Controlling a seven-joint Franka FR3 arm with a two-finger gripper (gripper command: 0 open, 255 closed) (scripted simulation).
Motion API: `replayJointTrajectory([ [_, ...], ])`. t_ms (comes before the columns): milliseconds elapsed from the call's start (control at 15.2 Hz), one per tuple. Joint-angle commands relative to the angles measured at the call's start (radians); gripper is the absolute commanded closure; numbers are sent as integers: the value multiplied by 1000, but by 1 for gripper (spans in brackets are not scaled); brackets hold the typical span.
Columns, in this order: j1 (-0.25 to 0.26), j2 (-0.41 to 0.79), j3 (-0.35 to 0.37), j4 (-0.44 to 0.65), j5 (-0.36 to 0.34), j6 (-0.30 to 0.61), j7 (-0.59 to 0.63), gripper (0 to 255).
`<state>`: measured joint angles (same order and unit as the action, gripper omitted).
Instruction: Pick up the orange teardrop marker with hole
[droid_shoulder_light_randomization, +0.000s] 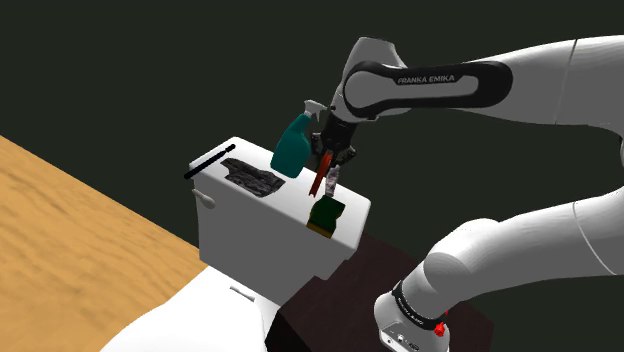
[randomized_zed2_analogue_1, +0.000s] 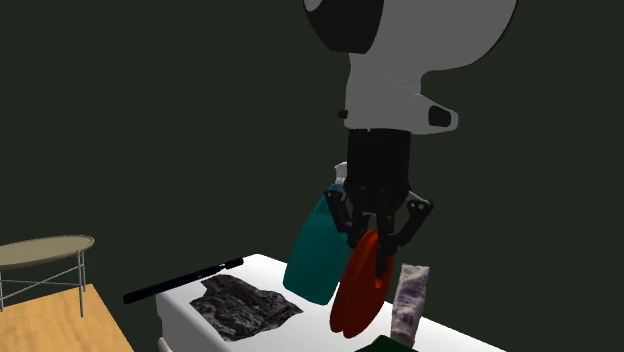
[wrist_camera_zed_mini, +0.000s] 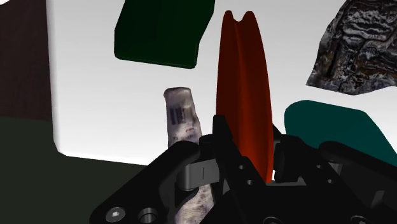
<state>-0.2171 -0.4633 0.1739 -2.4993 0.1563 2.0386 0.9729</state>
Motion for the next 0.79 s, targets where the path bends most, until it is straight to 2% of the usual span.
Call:
replayJointTrajectory([
  [0, 0, -9, -2, 22, -2, -31, 3, 255],
  [594, -3, -35, -11, 123, -10, -158, 10, 255],
  [726, -3, -35, -11, 125, -10, -160, 10, 255],
])
